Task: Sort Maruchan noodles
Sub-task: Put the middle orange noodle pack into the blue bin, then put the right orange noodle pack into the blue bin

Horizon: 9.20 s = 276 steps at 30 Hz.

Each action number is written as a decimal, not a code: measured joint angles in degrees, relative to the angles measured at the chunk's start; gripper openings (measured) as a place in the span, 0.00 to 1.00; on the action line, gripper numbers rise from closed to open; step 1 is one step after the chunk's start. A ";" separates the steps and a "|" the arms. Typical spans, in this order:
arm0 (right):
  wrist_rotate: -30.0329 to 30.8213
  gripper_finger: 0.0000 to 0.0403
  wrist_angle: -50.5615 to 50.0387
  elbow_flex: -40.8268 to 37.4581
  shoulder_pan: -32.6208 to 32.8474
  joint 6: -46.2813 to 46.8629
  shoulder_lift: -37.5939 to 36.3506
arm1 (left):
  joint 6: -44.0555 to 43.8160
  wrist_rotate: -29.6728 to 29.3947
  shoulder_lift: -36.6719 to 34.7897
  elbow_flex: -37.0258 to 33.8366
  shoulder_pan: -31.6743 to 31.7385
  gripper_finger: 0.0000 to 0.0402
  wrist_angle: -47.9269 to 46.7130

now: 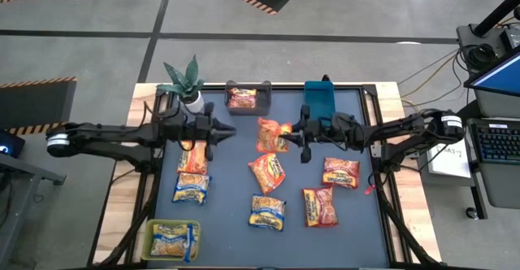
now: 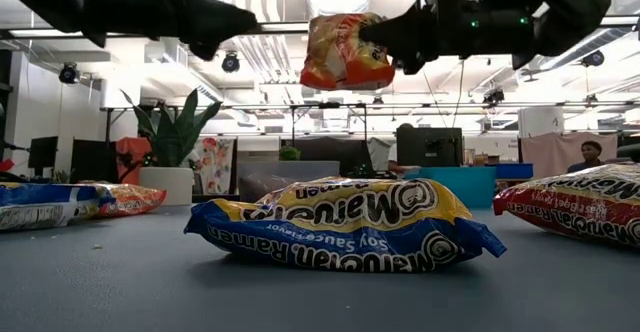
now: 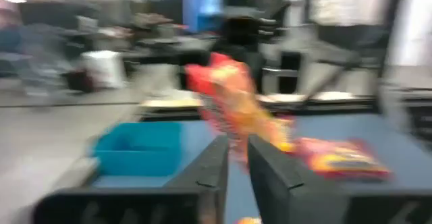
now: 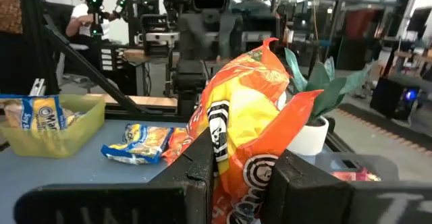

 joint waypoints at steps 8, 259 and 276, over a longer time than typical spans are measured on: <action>0.08 0.14 -0.14 1.59 3.15 -9.10 0.27 | -1.77 3.98 9.29 1.57 0.00 0.52 4.11; -1.71 0.35 -58.86 15.88 7.04 49.52 8.12 | -0.03 0.02 34.36 8.73 -9.24 0.07 -6.05; 4.62 0.51 -58.00 15.86 10.78 57.72 8.39 | -3.81 1.47 45.27 8.90 -11.65 0.00 3.56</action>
